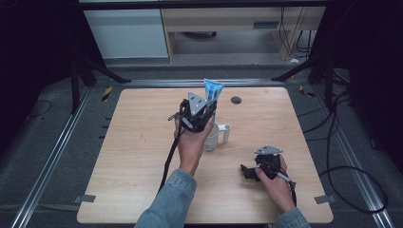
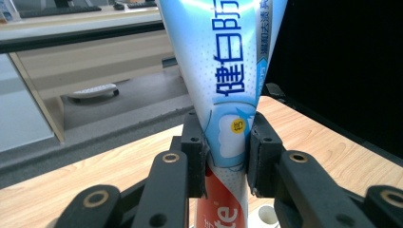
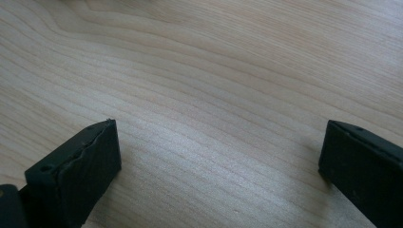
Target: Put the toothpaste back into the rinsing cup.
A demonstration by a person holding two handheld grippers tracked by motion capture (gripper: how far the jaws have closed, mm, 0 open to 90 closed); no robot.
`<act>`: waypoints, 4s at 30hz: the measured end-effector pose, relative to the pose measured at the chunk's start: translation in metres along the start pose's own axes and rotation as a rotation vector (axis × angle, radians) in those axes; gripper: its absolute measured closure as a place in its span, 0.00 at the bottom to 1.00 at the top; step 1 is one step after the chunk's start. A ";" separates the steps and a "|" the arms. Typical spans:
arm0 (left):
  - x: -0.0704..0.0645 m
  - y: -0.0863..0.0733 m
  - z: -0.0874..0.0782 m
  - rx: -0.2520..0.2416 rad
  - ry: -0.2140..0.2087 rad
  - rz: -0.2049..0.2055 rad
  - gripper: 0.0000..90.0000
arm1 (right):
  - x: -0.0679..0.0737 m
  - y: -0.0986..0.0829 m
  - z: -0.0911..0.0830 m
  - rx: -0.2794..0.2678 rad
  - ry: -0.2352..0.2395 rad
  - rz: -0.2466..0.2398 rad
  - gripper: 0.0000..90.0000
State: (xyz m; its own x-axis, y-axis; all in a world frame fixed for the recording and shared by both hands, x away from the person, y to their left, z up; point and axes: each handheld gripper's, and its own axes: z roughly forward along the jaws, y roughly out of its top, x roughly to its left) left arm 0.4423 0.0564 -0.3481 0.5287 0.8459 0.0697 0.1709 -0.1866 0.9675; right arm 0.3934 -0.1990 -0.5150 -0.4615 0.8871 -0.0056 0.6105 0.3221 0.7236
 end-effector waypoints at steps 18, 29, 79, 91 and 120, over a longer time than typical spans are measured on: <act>0.002 -0.023 0.014 0.025 -0.007 -0.021 0.80 | 0.000 0.000 0.000 0.000 0.003 -0.003 0.00; 0.005 -0.044 0.024 0.070 0.001 -0.046 0.80 | 0.000 0.000 0.000 -0.001 0.003 -0.004 0.00; 0.005 -0.070 0.033 0.159 0.001 -0.052 0.79 | 0.000 0.000 0.000 -0.001 0.001 -0.004 0.00; 0.005 -0.072 0.036 0.182 0.000 -0.069 0.79 | 0.000 0.000 0.000 -0.001 0.002 -0.003 0.00; 0.003 -0.067 0.039 0.207 -0.004 -0.068 0.75 | 0.000 0.000 0.000 -0.001 0.001 -0.003 0.00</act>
State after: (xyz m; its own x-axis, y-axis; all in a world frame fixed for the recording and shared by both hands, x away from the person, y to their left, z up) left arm 0.4650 0.0519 -0.4221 0.5130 0.8584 0.0047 0.3735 -0.2281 0.8991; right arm 0.3935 -0.1993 -0.5151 -0.4643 0.8857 -0.0067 0.6084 0.3244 0.7243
